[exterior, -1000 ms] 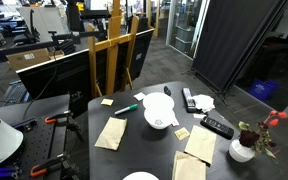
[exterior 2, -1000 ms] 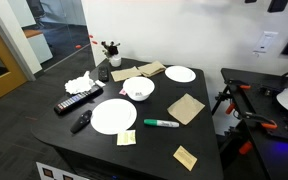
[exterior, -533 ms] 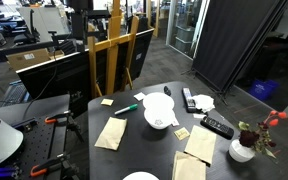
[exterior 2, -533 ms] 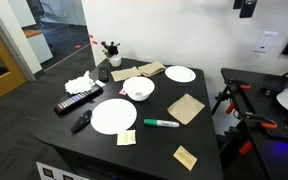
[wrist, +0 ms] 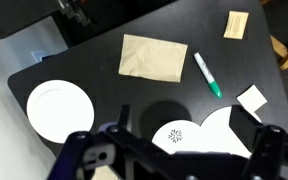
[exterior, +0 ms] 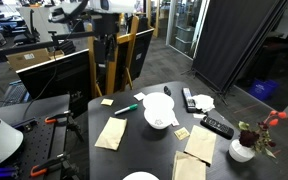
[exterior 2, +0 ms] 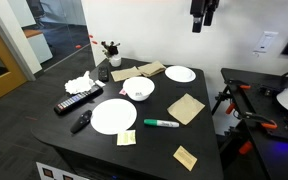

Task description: Move the white bowl to the right

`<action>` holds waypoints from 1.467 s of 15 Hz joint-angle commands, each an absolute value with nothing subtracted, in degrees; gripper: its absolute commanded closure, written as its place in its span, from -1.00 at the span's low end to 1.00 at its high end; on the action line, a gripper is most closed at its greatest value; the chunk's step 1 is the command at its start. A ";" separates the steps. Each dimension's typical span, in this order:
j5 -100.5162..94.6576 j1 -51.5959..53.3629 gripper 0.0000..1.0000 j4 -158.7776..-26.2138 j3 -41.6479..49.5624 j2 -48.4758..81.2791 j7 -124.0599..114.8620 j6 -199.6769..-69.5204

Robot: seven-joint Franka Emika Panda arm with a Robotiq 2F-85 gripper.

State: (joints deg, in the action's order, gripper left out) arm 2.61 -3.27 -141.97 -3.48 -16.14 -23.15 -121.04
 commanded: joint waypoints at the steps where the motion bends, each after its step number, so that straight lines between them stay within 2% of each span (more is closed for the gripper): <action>1: 1.86 -4.38 -1.00 -140.33 -2.91 -9.62 -27.76 -129.61; 9: -9.27 -5.72 -1.00 -140.86 0.35 1.98 -42.42 -146.60; 12: -13.81 -4.58 -1.00 -140.37 2.86 5.96 -47.88 -147.10; 13: -11.39 -4.14 -1.00 -141.67 2.80 3.43 -44.32 -146.35; 22: -9.81 -3.78 -1.00 -139.15 3.79 8.58 -44.49 -147.58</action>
